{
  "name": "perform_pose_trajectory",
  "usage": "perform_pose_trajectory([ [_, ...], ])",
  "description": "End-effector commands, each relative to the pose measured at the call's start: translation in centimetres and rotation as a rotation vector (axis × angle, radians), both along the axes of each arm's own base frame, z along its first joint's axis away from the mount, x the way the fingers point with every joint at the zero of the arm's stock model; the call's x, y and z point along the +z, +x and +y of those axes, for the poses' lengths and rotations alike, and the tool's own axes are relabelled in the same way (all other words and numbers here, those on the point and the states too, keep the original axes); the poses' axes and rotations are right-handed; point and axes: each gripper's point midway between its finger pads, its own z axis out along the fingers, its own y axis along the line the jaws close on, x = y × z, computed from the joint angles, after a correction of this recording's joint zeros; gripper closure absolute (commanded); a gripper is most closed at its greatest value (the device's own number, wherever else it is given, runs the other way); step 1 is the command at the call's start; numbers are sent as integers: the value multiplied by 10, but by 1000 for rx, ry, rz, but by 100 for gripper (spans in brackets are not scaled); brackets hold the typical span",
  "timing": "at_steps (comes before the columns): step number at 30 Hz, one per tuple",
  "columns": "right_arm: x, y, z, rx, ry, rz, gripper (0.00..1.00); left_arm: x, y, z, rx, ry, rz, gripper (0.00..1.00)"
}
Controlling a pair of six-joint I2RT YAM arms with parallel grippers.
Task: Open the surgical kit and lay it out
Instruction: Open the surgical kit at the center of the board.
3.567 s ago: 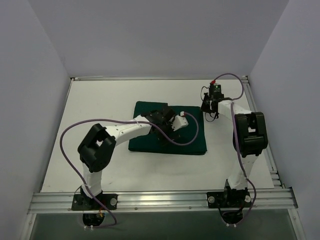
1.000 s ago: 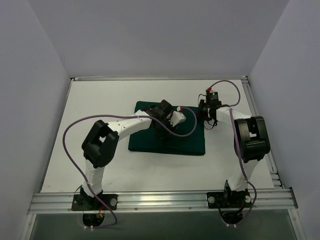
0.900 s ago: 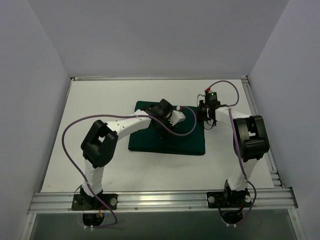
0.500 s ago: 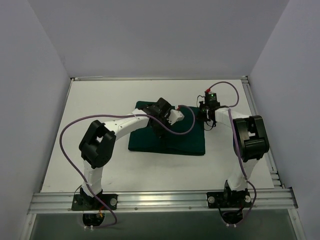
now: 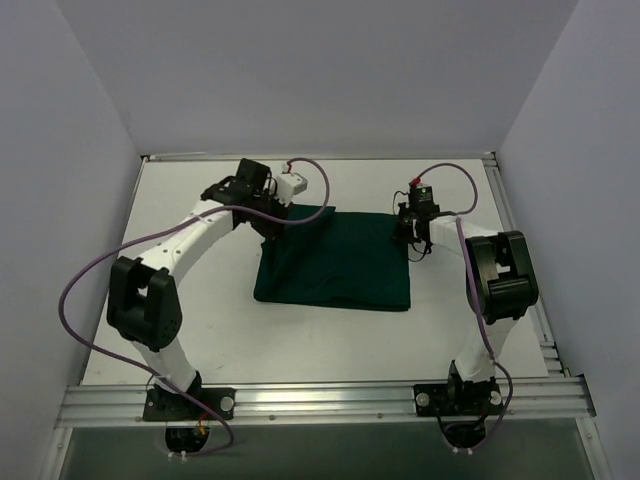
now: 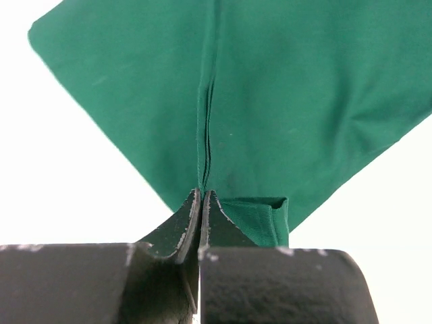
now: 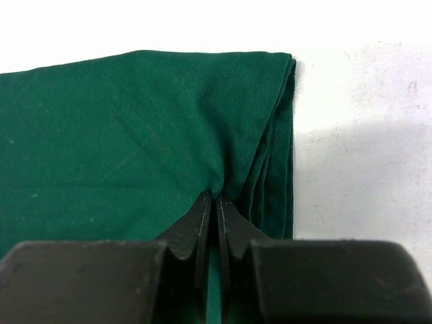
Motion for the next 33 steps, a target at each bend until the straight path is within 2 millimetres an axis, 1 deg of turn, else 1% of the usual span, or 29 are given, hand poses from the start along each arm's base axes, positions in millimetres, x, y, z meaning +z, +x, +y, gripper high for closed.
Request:
perform_pose_trajectory([
  [1,-12,-10,-9,-13,-53,44,100,20,4,35,63,-54,-27,98],
  [2,-11,-10,-8,-11,-55,41,100,14,11,62,123,-50,-17,98],
  [4,-8,-9,-11,-18,-62,38,100,16,19,90,186,-52,-39,98],
  [5,-5,-7,-10,-17,-67,33,100,13,26,120,255,-45,-45,98],
  [8,0,-6,-11,-15,-99,28,100,4,29,165,366,-37,-47,98],
  [9,4,-2,-9,-10,-104,18,100,-1,30,197,443,-34,-43,98],
  [11,6,-1,-7,-6,-114,17,100,-6,30,222,502,-33,-49,98],
  [12,8,1,-6,-5,-112,11,100,-17,24,239,545,-31,-27,98],
  [14,7,2,-8,-10,-118,15,100,-27,20,252,572,-22,-13,98],
  [15,8,3,-8,-12,-122,15,100,-33,19,263,597,-16,-8,98],
  [16,6,3,-9,-15,-127,20,100,-43,14,267,611,-6,14,98],
  [18,7,4,-9,-15,-127,20,100,-53,10,274,628,-4,35,98],
  [19,8,5,-9,-15,-127,17,100,-58,5,282,649,-6,53,98],
  [23,13,8,-8,-13,-127,3,99,-72,-11,280,639,-20,122,97],
  [24,18,10,-8,-14,-125,-9,96,-74,-14,280,639,-17,129,96],
  [25,16,4,-11,-11,-132,19,93,-76,-15,281,640,-12,133,94],
  [26,23,8,-10,-10,-124,6,86,-79,-17,283,647,-2,137,89],
  [28,37,13,-11,-11,-98,-25,80,-80,-17,287,658,-2,137,84],
  [30,50,19,-24,-40,-76,-54,79,-80,-17,293,678,1,135,76],
  [31,53,21,-31,-56,-78,-60,79,-80,-18,295,684,3,135,72],
  [32,54,23,-42,-78,-82,-62,78,-80,-18,297,687,8,134,68],
  [33,53,25,-45,-82,-78,-59,78,-80,-18,297,685,8,137,57],
])
